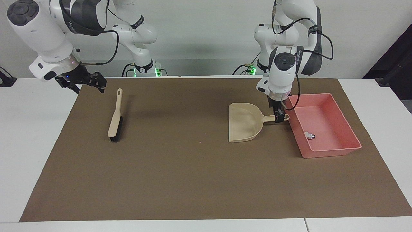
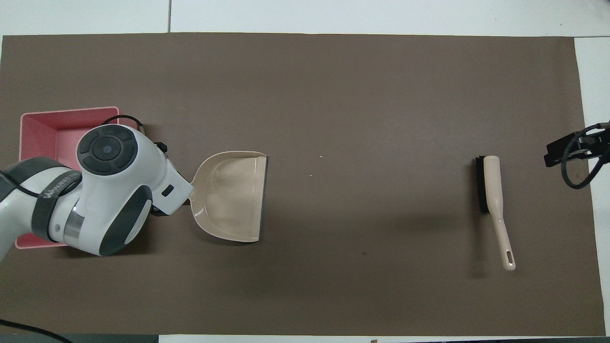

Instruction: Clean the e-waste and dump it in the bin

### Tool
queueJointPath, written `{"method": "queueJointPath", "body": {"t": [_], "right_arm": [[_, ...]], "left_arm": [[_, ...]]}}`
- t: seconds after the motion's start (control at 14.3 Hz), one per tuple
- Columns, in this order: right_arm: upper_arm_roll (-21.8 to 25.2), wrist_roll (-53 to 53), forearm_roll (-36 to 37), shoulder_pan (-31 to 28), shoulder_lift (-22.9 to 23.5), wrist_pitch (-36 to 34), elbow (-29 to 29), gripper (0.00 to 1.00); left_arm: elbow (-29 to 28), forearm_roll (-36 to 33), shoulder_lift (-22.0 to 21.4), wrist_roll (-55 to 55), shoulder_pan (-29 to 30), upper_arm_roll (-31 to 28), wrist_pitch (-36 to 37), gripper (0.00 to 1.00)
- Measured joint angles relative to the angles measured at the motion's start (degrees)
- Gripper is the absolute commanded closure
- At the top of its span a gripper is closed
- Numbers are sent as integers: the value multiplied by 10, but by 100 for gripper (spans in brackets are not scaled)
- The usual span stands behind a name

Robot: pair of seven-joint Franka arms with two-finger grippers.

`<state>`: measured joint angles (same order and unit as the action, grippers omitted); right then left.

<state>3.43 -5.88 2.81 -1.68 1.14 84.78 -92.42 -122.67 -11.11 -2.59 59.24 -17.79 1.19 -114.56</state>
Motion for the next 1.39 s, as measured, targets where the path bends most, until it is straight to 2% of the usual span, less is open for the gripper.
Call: {"method": "queueJointPath", "body": {"t": [0.35, 0.49, 0.63, 0.84, 1.05, 1.39], "right_arm": [[0, 12, 0, 1, 0, 1, 4, 1], [2, 13, 0, 5, 0, 2, 7, 1], [5, 13, 0, 6, 0, 2, 8, 1], [10, 13, 0, 6, 0, 2, 8, 1], [11, 13, 0, 6, 0, 2, 8, 1], [11, 13, 0, 6, 0, 2, 8, 1]], "left_arm": [[0, 2, -34, -219, 61, -3, 38, 2], [2, 30, -37, -304, 92, -5, 39, 2], [21, 58, -42, -334, 119, -6, 45, 2], [101, 88, -44, -388, 149, -7, 99, 2], [184, 101, -40, -448, 154, -8, 161, 2], [314, 145, 2, -508, 165, -8, 246, 2]]}}
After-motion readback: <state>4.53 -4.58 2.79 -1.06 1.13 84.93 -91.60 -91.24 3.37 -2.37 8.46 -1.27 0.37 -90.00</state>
